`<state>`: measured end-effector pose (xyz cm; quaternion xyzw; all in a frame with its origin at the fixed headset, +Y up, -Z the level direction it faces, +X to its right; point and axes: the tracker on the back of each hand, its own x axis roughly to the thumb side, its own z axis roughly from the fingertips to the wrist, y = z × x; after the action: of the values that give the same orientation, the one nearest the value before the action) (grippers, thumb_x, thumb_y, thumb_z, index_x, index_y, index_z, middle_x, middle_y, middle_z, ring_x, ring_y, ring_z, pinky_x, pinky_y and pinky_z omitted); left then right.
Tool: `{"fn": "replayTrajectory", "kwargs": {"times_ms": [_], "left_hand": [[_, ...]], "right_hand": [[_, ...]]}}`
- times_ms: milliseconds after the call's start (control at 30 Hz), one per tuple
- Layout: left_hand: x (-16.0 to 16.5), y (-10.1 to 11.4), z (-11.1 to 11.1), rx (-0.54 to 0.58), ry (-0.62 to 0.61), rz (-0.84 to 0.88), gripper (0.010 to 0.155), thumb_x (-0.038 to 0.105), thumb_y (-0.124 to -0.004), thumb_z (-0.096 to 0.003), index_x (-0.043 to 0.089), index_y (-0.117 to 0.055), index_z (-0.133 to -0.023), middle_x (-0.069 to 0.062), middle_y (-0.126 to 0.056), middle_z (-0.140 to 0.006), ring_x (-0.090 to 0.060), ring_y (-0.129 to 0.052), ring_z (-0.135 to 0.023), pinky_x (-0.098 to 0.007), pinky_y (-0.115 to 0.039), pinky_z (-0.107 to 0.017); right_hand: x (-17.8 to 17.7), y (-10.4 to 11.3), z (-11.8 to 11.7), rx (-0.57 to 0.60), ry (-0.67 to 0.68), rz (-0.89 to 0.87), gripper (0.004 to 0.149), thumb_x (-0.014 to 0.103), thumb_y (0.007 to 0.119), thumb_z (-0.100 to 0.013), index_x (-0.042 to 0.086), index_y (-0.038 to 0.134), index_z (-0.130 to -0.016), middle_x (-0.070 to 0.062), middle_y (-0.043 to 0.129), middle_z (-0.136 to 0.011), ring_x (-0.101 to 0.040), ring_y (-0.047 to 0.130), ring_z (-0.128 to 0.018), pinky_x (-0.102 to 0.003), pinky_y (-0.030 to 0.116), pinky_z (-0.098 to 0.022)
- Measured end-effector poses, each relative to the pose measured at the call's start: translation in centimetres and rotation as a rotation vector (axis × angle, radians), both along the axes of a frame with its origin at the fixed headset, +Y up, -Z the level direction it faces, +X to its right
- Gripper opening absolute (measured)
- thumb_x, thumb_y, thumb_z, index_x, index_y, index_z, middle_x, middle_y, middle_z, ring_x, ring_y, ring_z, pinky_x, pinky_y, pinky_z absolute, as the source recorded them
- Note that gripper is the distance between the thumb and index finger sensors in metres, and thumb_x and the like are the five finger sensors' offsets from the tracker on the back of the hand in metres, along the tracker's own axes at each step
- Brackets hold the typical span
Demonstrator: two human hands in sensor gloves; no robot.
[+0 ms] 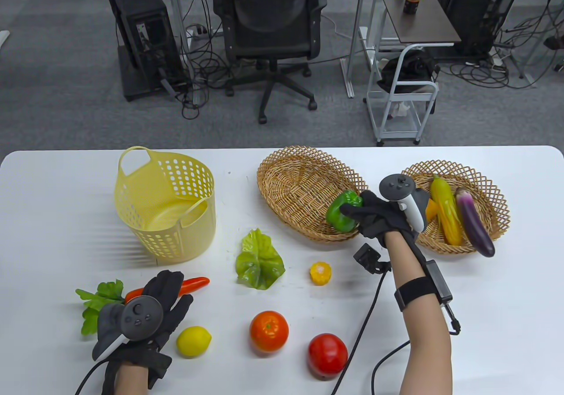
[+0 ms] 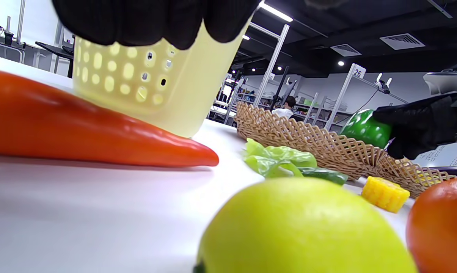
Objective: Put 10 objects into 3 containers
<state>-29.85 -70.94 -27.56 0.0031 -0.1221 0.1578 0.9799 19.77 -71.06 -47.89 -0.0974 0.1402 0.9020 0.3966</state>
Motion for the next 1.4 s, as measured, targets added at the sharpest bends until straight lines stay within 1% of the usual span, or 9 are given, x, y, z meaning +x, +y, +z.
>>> {"fn": "replayTrajectory", "kwargs": {"times_ms": [200, 300, 467, 533, 700, 867, 967, 1267, 1400], "left_hand": [[-0.1, 0.0, 0.0, 0.001, -0.010, 0.009, 0.066, 0.053, -0.052, -0.0630, 0.012, -0.053, -0.114, -0.025, -0.056, -0.117, -0.055, -0.060, -0.103, -0.063, -0.064, -0.067], [-0.1, 0.0, 0.1, 0.005, -0.010, 0.013, 0.066, 0.053, -0.052, -0.0630, 0.012, -0.051, -0.115, -0.025, -0.055, -0.117, -0.055, -0.060, -0.103, -0.063, -0.064, -0.067], [-0.2, 0.0, 0.1, 0.007, -0.012, 0.026, 0.066, 0.053, -0.052, -0.0631, 0.012, -0.050, -0.115, -0.026, -0.055, -0.117, -0.055, -0.060, -0.103, -0.063, -0.064, -0.067], [-0.2, 0.0, 0.1, 0.003, -0.014, 0.027, 0.067, 0.053, -0.052, -0.0631, 0.012, -0.050, -0.115, -0.026, -0.055, -0.117, -0.055, -0.060, -0.103, -0.063, -0.064, -0.067], [-0.1, 0.0, 0.1, -0.001, -0.017, 0.026, 0.067, 0.053, -0.051, -0.0632, 0.012, -0.049, -0.116, -0.025, -0.054, -0.117, -0.055, -0.060, -0.104, -0.063, -0.063, -0.067], [0.2, -0.2, 0.1, -0.015, -0.022, 0.019, 0.066, 0.053, -0.051, -0.0632, 0.013, -0.049, -0.116, -0.025, -0.054, -0.117, -0.055, -0.060, -0.104, -0.063, -0.063, -0.067], [0.3, -0.4, 0.0, -0.028, -0.026, 0.012, 0.067, 0.054, -0.051, -0.0632, 0.013, -0.049, -0.116, -0.025, -0.054, -0.117, -0.055, -0.060, -0.104, -0.063, -0.063, -0.067], [0.2, -0.6, -0.2, -0.054, -0.025, 0.029, 0.067, 0.054, -0.051, -0.0633, 0.012, -0.049, -0.116, -0.025, -0.054, -0.117, -0.055, -0.059, -0.104, -0.063, -0.063, -0.068], [0.1, -0.8, -0.4, -0.069, -0.028, 0.033, 0.066, 0.053, -0.051, -0.0634, 0.012, -0.050, -0.116, -0.026, -0.054, -0.117, -0.055, -0.059, -0.104, -0.063, -0.063, -0.067]], "right_hand": [[0.6, 0.6, 1.2, 0.042, 0.005, 0.015, 0.091, 0.053, 0.074, -0.052, 0.005, 0.027, -0.113, -0.028, 0.042, -0.113, -0.039, 0.083, -0.072, -0.042, 0.077, -0.048], [1.2, 1.4, 2.6, 0.081, 0.059, -0.013, 0.087, 0.055, 0.066, -0.056, 0.004, 0.024, -0.113, -0.032, 0.031, -0.114, -0.044, 0.076, -0.080, -0.039, 0.077, -0.047], [2.1, 2.6, 5.9, 0.058, 0.186, -0.144, 0.086, 0.055, 0.064, -0.058, 0.003, 0.024, -0.114, -0.035, 0.021, -0.114, -0.054, 0.061, -0.092, -0.050, 0.071, -0.056], [2.1, 2.6, 7.5, 0.042, 0.248, -0.138, 0.084, 0.056, 0.061, -0.060, 0.002, 0.026, -0.114, -0.037, 0.023, -0.114, -0.055, 0.061, -0.091, -0.049, 0.072, -0.055], [1.3, 1.5, 11.5, -0.098, 0.411, -0.182, 0.080, 0.056, 0.055, -0.062, 0.000, 0.029, -0.114, -0.040, 0.036, -0.112, -0.056, 0.068, -0.084, -0.045, 0.076, -0.049], [-0.2, -0.1, 15.1, -0.229, 0.563, -0.070, 0.084, 0.057, 0.057, -0.061, -0.001, 0.028, -0.114, -0.041, 0.035, -0.112, -0.056, 0.069, -0.084, -0.045, 0.077, -0.049], [-1.5, -1.1, 17.0, -0.251, 0.639, -0.021, 0.087, 0.058, 0.060, -0.059, -0.001, 0.026, -0.114, -0.040, 0.035, -0.112, -0.056, 0.070, -0.084, -0.044, 0.077, -0.049], [-5.8, -4.5, 19.5, -0.320, 0.852, 0.078, 0.094, 0.059, 0.066, -0.055, 0.003, 0.018, -0.113, -0.038, 0.030, -0.112, -0.053, 0.065, -0.089, -0.041, 0.078, -0.052], [-6.9, -4.9, 19.8, -0.309, 0.874, 0.083, 0.099, 0.061, 0.068, -0.053, 0.004, 0.013, -0.112, -0.037, 0.028, -0.111, -0.053, 0.065, -0.085, -0.042, 0.077, -0.053]]}}
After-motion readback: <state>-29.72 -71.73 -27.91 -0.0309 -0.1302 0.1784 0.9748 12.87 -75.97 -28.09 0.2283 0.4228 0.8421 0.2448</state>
